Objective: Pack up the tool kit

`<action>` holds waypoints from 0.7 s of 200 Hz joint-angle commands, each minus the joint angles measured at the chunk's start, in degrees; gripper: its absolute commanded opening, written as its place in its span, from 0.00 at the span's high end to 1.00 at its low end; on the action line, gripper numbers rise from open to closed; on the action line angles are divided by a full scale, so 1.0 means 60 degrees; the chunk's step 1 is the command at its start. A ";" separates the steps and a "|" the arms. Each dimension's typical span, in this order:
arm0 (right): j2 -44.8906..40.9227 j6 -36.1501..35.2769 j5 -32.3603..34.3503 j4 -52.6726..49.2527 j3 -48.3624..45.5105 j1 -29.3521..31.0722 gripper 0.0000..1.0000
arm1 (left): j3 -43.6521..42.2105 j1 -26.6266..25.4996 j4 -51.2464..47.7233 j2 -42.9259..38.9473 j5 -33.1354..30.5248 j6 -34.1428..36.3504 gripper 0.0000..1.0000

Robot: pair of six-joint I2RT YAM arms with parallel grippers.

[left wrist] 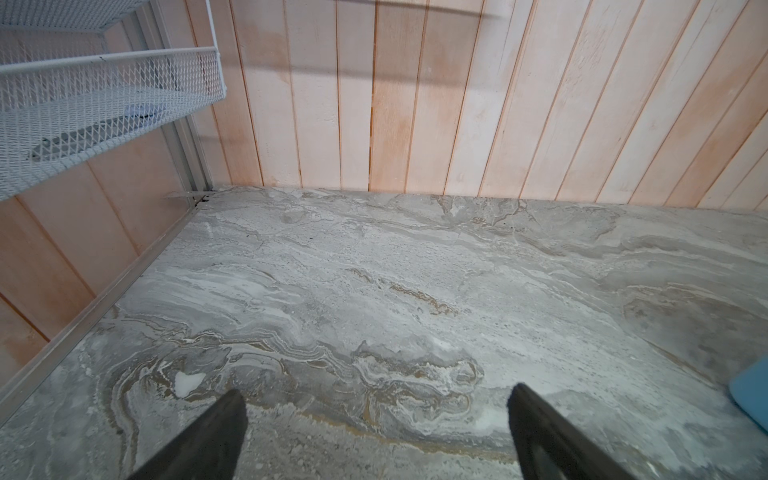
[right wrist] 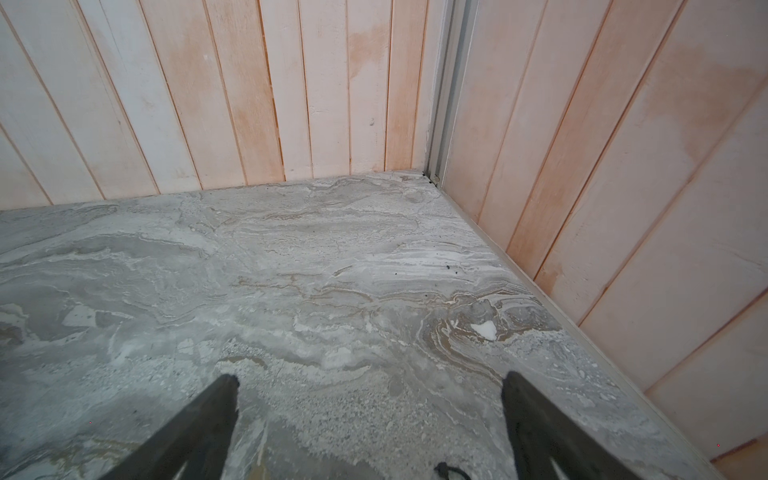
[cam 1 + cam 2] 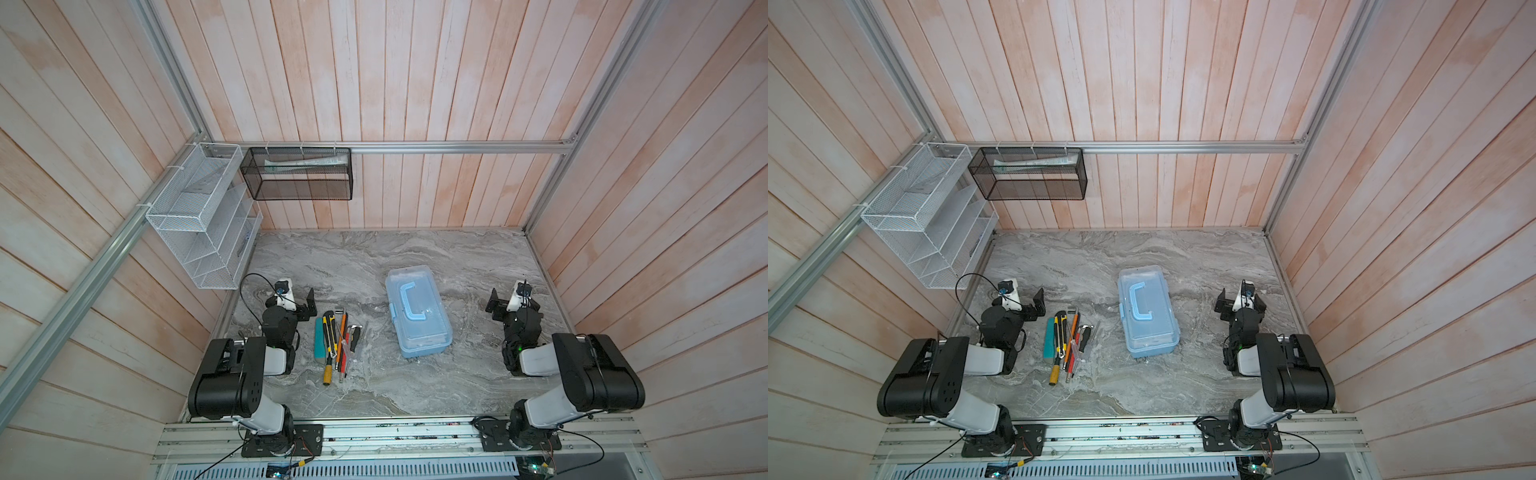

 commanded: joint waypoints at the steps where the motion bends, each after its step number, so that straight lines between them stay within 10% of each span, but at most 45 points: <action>1: -0.0097 0.0117 -0.0136 -0.0075 0.0178 -0.0057 0.02 | 0.0134 0.0008 0.0026 -0.0062 0.0089 0.0110 0.00; 32: -0.0241 0.0093 0.0025 -0.0067 0.0372 -0.0038 0.02 | 0.0391 -0.0003 -0.0375 -0.0235 -0.0164 0.0018 0.00; 79: -0.1621 0.0404 -0.0927 -0.7676 0.4443 0.0254 0.04 | 0.3891 -0.0097 -0.7340 -0.1299 0.0656 -0.1081 0.00; 140: -0.1615 0.0047 -0.1876 -1.5183 0.8879 0.2929 0.10 | 0.3894 -0.1656 -0.9337 -0.2496 0.2707 -0.3452 0.00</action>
